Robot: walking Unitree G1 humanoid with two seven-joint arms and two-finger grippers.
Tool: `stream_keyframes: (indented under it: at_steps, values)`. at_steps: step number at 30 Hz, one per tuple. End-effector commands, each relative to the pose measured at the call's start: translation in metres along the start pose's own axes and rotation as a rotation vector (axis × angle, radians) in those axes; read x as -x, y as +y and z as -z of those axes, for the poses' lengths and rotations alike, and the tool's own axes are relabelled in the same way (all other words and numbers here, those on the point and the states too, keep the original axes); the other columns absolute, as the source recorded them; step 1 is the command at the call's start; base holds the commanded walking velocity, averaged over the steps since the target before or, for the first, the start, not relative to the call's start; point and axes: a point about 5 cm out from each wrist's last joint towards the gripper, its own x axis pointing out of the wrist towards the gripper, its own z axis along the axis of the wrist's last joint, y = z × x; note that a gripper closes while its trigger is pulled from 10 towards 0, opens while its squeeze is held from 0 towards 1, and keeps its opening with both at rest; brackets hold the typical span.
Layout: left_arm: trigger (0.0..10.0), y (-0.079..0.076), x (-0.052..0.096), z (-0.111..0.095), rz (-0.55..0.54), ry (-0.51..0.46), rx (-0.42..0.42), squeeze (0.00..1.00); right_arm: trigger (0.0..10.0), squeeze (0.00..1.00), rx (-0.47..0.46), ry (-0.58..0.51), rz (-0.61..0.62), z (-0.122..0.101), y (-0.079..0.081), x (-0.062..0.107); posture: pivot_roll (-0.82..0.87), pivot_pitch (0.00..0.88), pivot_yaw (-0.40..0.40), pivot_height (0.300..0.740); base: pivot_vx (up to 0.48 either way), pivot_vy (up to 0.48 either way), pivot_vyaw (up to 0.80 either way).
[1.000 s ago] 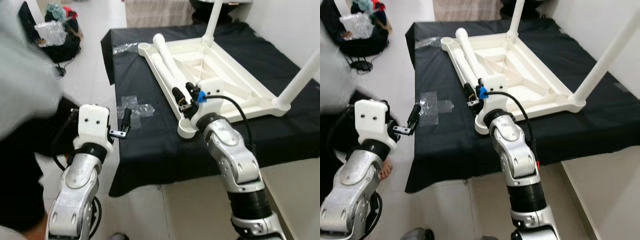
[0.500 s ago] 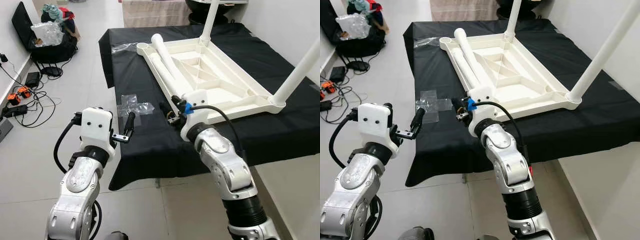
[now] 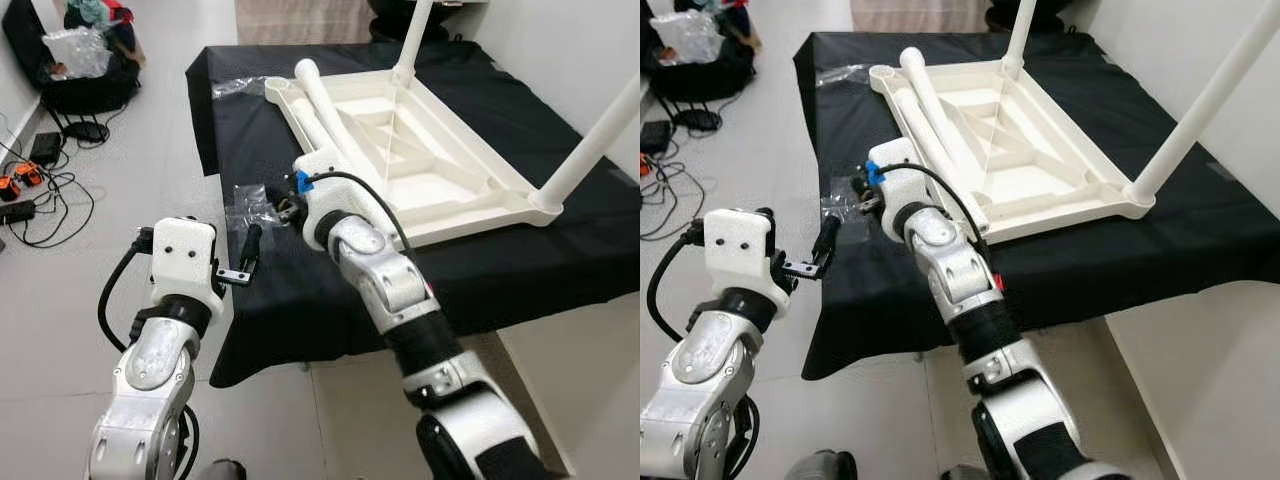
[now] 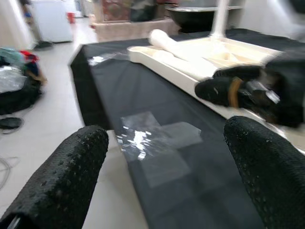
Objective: Building children table
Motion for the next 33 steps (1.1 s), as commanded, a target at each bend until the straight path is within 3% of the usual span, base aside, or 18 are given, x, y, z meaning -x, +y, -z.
stream_keyframes:
  at_steps: [1,2,5,10,11,18,24,27,29,33]
  values:
    - [10.0,-0.002,0.005,0.002,0.003,0.022,0.006,0.0,10.0,0.54,-0.016,0.027,0.079,0.004,-0.014,-0.003,0.04,0.182,-0.132,0.74,0.0,0.0,0.0]
    - [10.0,-0.003,0.007,0.004,0.005,0.033,0.003,0.0,10.0,1.0,-0.016,0.048,0.087,0.005,-0.019,-0.004,0.04,0.192,-0.135,0.74,0.0,0.0,0.0]
    - [10.0,-0.003,0.01,0.006,0.006,0.047,0.005,0.0,10.0,1.0,-0.022,0.074,0.141,0.004,-0.03,-0.006,0.04,0.197,-0.133,0.74,0.0,0.0,0.0]
    - [10.0,-0.003,0.011,0.007,0.007,0.05,0.006,0.0,10.0,1.0,-0.023,0.087,0.159,0.005,-0.035,-0.006,0.03,0.201,-0.132,0.74,0.0,0.0,0.0]
    - [10.0,-0.005,0.01,0.006,0.011,0.05,0.006,0.0,10.0,0.0,-0.049,0.118,0.166,0.005,-0.042,-0.006,0.03,0.211,-0.127,0.74,0.0,0.0,0.0]
    - [10.0,-0.007,0.01,0.006,0.018,0.054,0.009,0.0,10.0,0.0,-0.141,0.097,0.169,-0.004,-0.046,-0.01,0.03,0.22,-0.123,0.74,0.0,0.0,0.0]
    - [10.0,-0.006,0.011,0.005,0.015,0.059,0.009,0.0,10.0,0.0,-0.15,0.079,0.142,-0.016,-0.042,-0.015,0.03,0.232,-0.123,0.74,0.0,0.0,0.0]
    - [10.0,-0.007,0.012,0.005,0.014,0.061,0.01,0.0,10.0,0.0,-0.16,0.006,0.139,-0.033,-0.04,-0.018,0.03,0.231,-0.122,0.74,0.0,0.0,0.0]
    - [10.0,-0.007,0.012,0.005,0.012,0.062,0.011,0.0,10.0,0.0,-0.172,-0.038,0.096,-0.047,-0.033,-0.021,0.03,0.229,-0.124,0.74,0.0,0.0,0.0]
    - [10.0,-0.008,0.011,0.005,0.012,0.062,0.011,0.0,10.0,0.0,-0.16,-0.028,0.012,-0.045,-0.019,-0.023,0.02,0.227,-0.124,0.74,0.0,0.0,0.0]
